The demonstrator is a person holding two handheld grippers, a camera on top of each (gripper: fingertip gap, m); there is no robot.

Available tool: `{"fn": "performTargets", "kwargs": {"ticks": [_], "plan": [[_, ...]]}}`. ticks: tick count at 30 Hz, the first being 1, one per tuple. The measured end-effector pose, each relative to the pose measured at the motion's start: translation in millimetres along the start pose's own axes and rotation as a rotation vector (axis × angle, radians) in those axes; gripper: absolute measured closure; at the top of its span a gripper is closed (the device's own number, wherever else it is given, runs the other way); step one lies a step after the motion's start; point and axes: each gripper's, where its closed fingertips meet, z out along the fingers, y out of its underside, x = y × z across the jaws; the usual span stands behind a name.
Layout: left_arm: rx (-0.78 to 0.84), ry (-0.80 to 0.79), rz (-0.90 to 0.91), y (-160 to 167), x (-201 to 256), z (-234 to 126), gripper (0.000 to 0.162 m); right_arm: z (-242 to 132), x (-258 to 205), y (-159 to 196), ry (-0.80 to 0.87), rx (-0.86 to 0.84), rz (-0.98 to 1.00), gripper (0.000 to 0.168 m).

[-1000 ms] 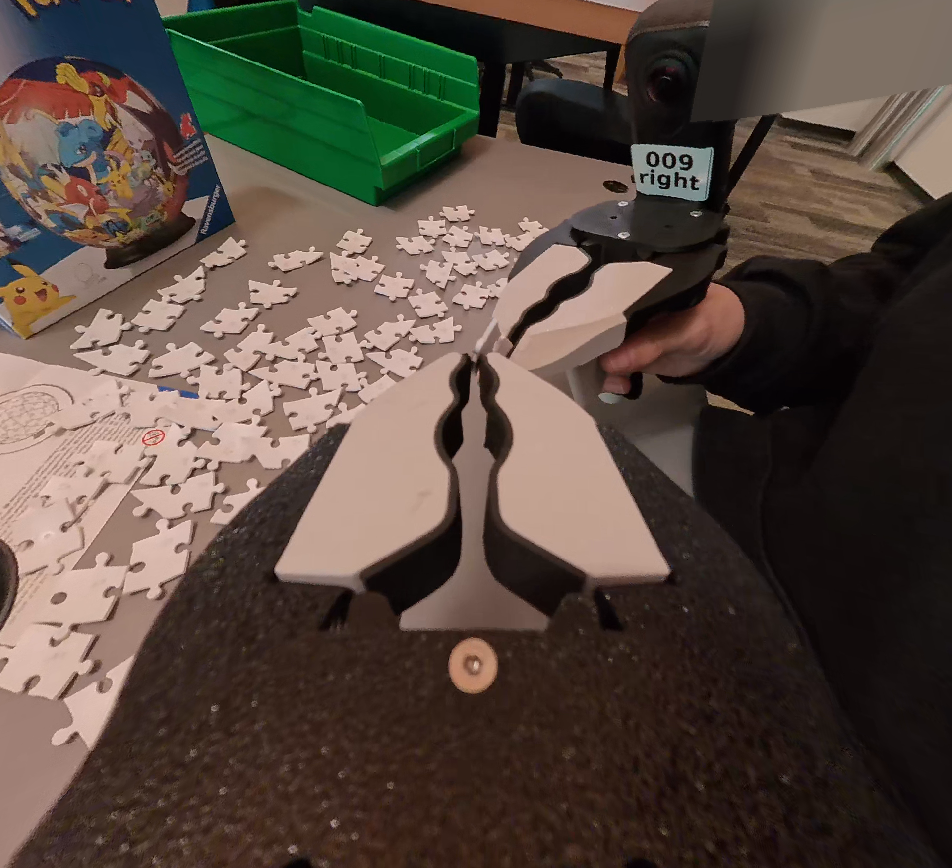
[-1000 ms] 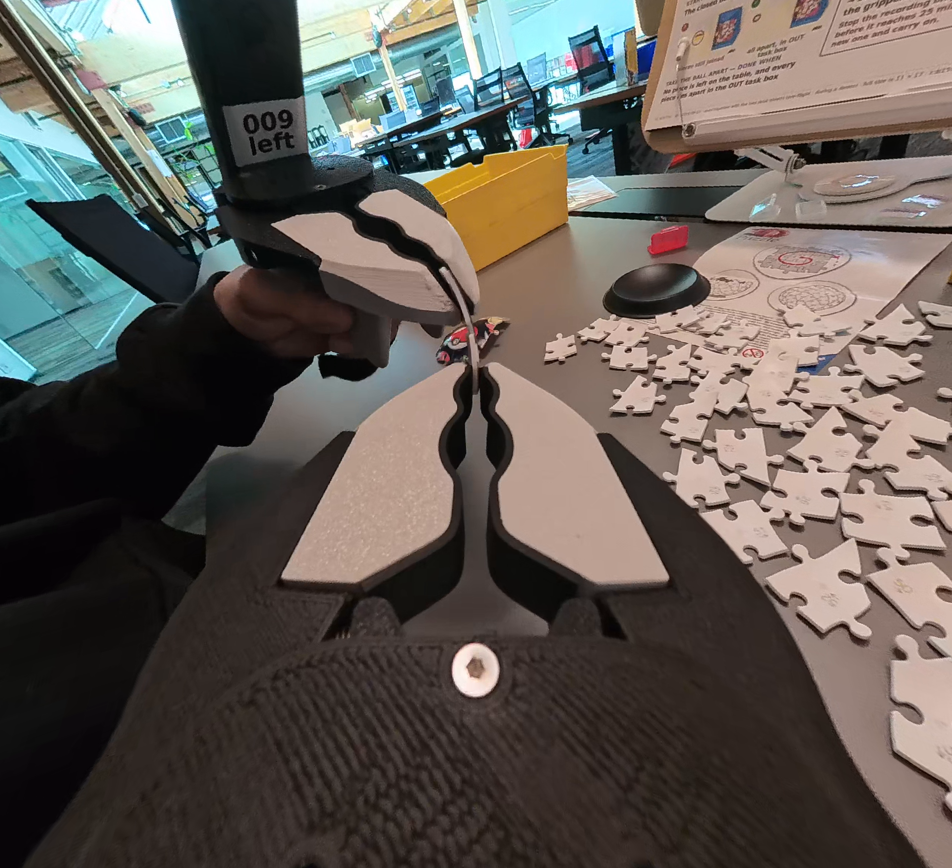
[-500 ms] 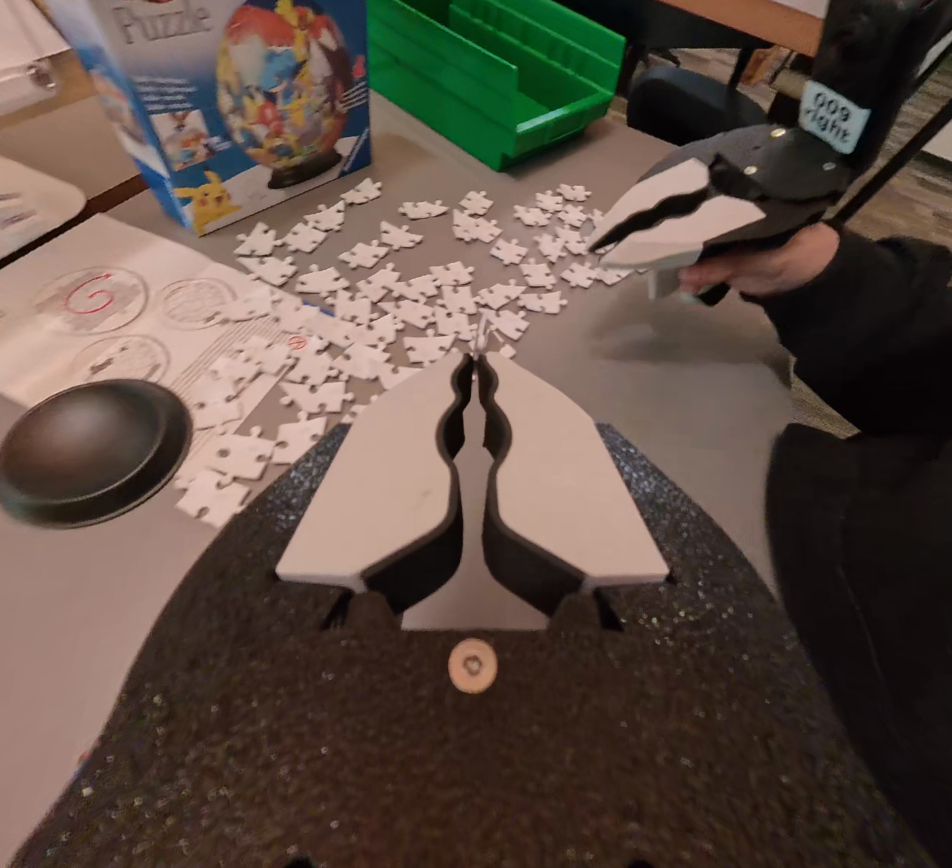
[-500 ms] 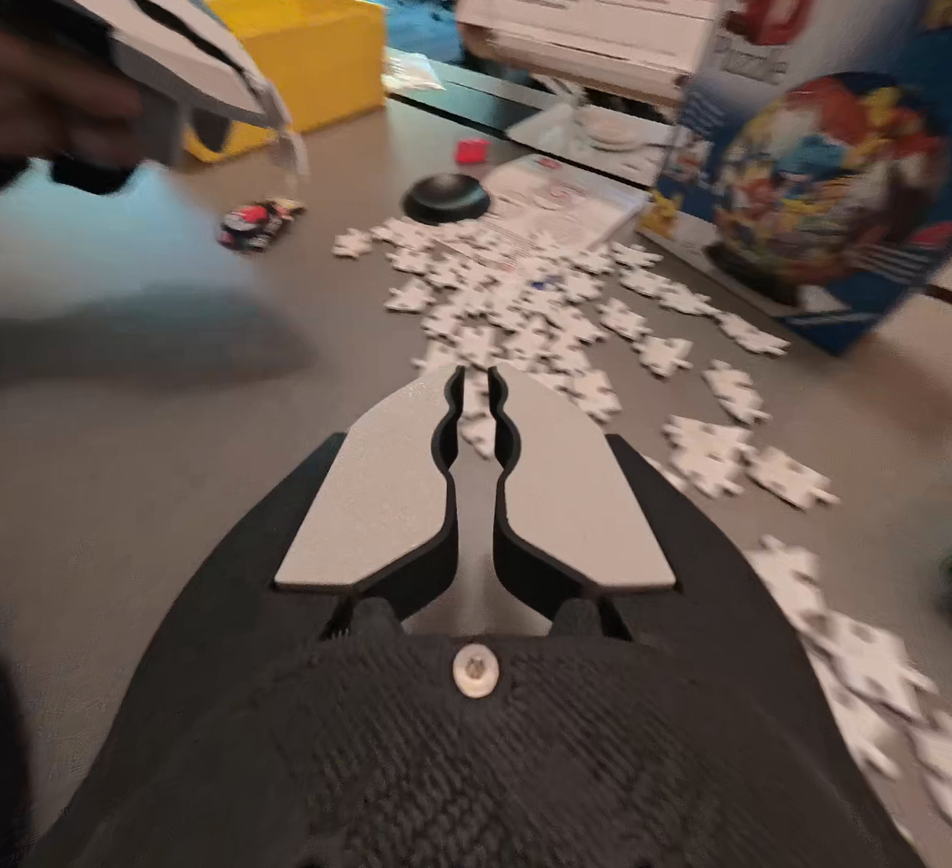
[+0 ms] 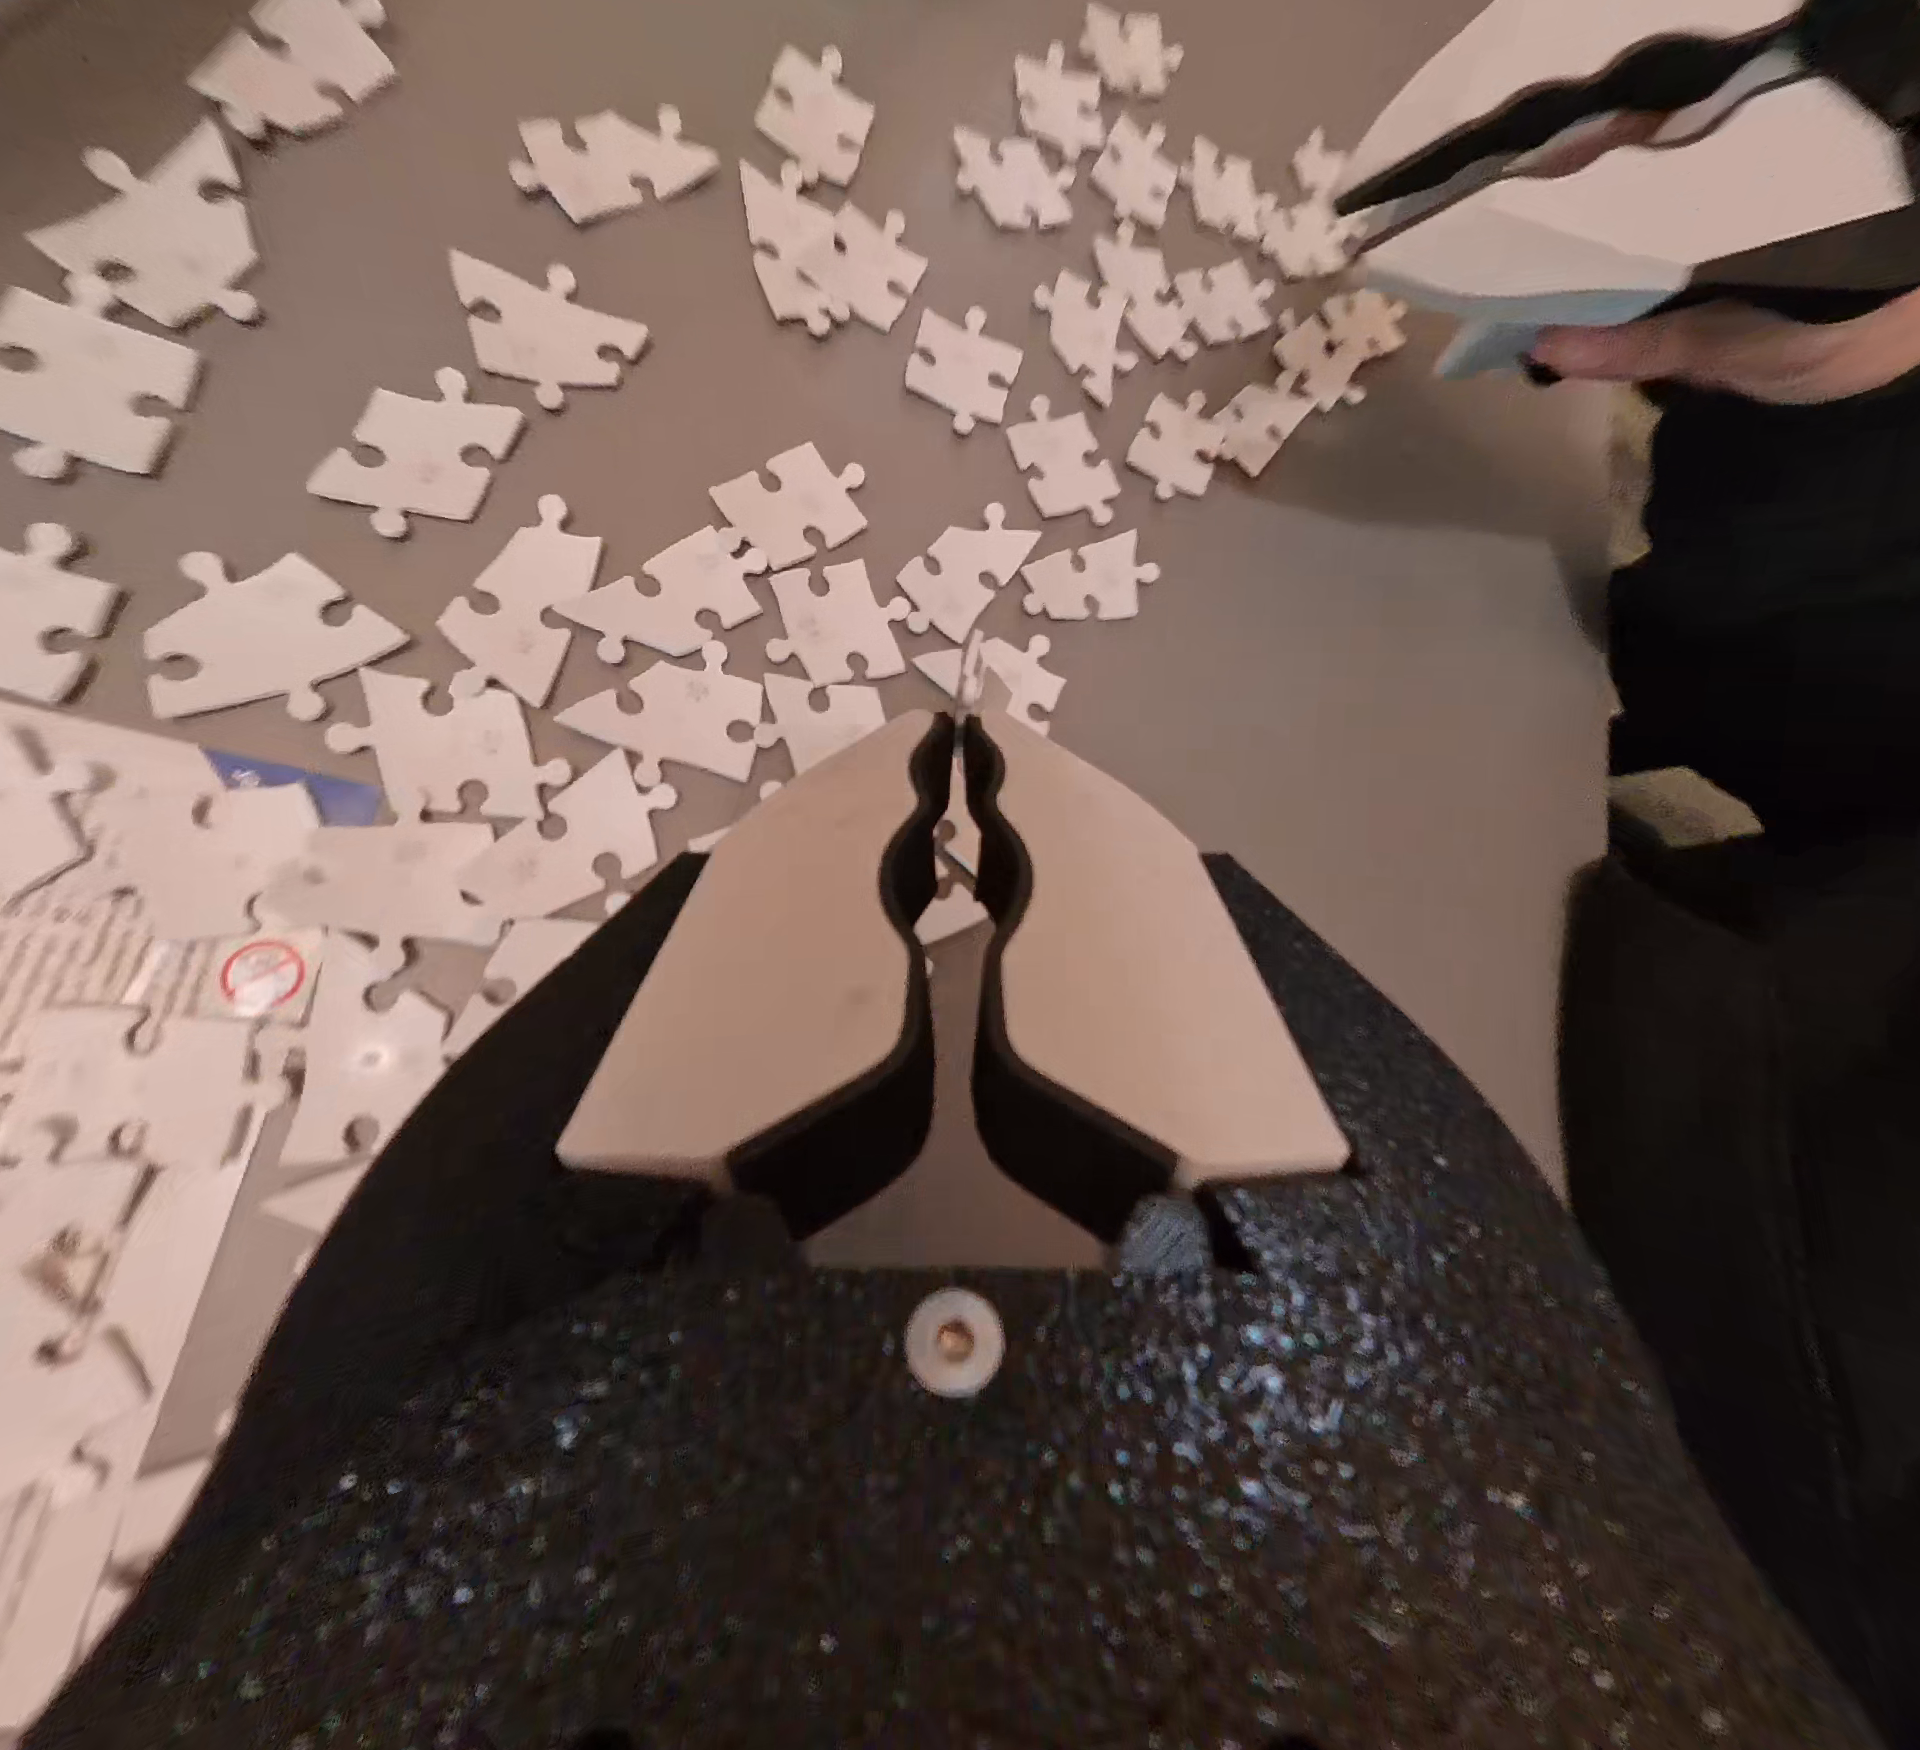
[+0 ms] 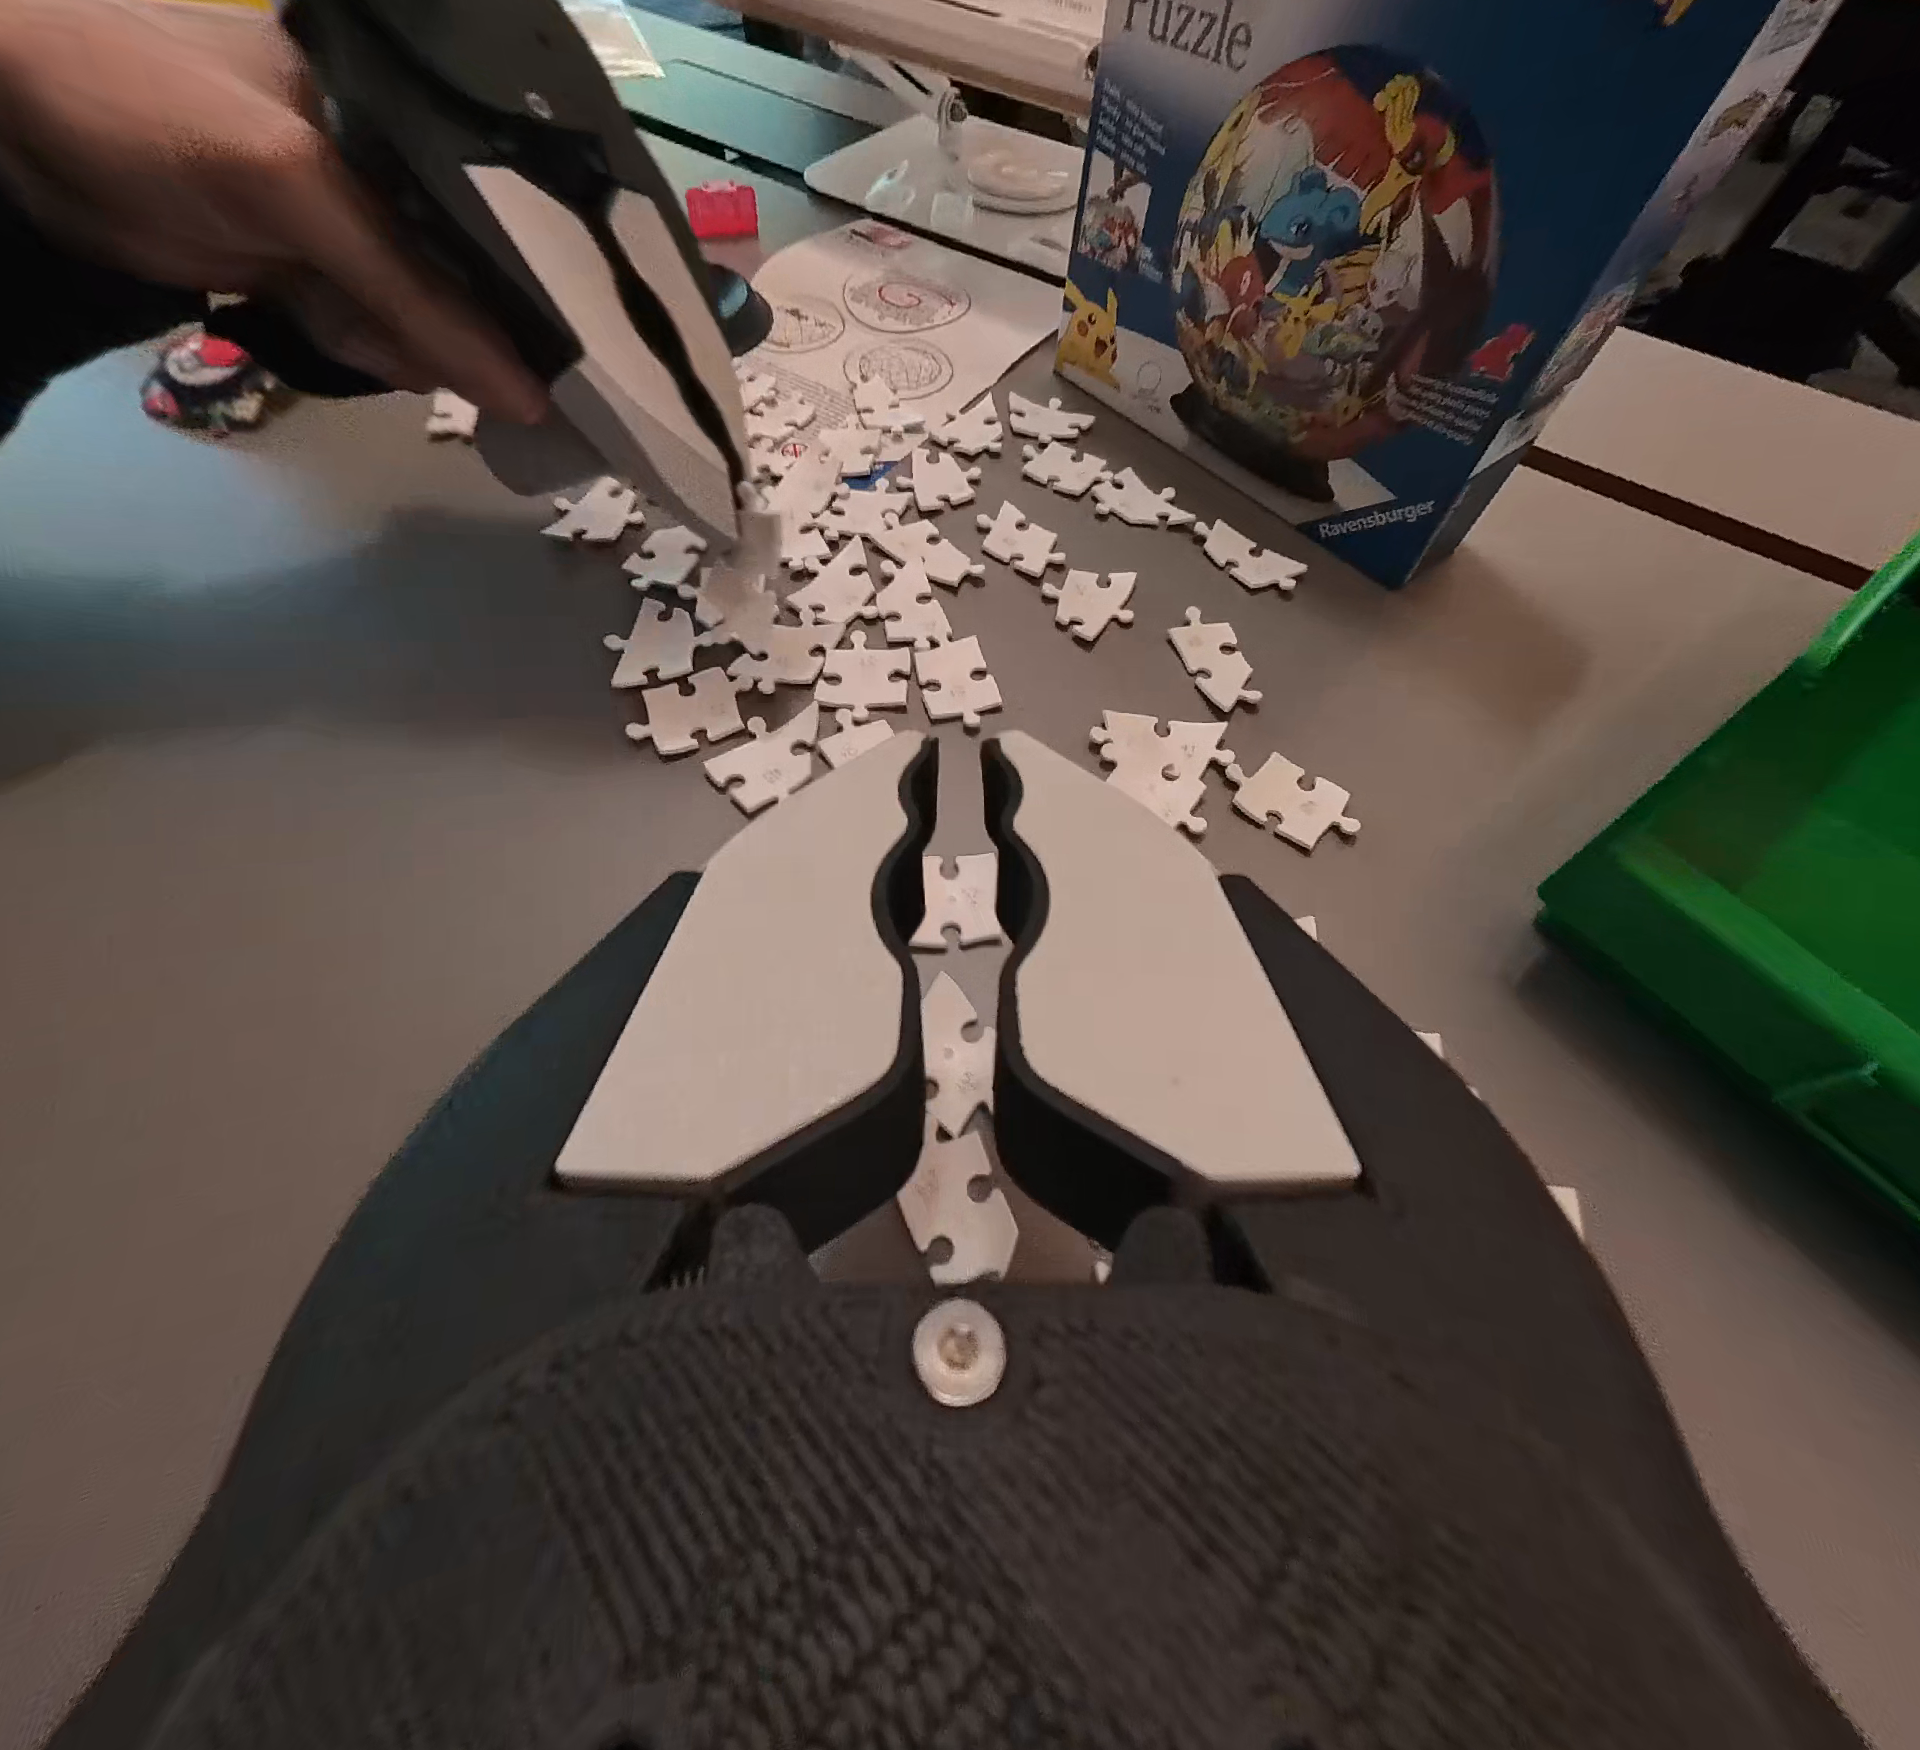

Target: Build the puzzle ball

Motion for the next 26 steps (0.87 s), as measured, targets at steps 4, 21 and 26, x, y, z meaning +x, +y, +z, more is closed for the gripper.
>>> {"fn": "performTargets", "kwargs": {"ticks": [4, 21, 26], "plan": [[-0.075, 0.021, -0.085, -0.4, -6.6, 18.4, 0.161, -0.2, 0.5, 2.4, -0.007, -0.001, 0.003, 0.161], [-0.178, 0.009, -0.147, 9.7, -18.8, 33.5, 0.160, 0.4, 3.6, 9.4, -0.030, -0.005, 0.045, 0.162], [-0.169, 0.048, -0.120, 12.9, -17.8, 34.1, 0.160, 0.7, 2.8, 8.6, -0.028, -0.004, 0.038, 0.162]]}}
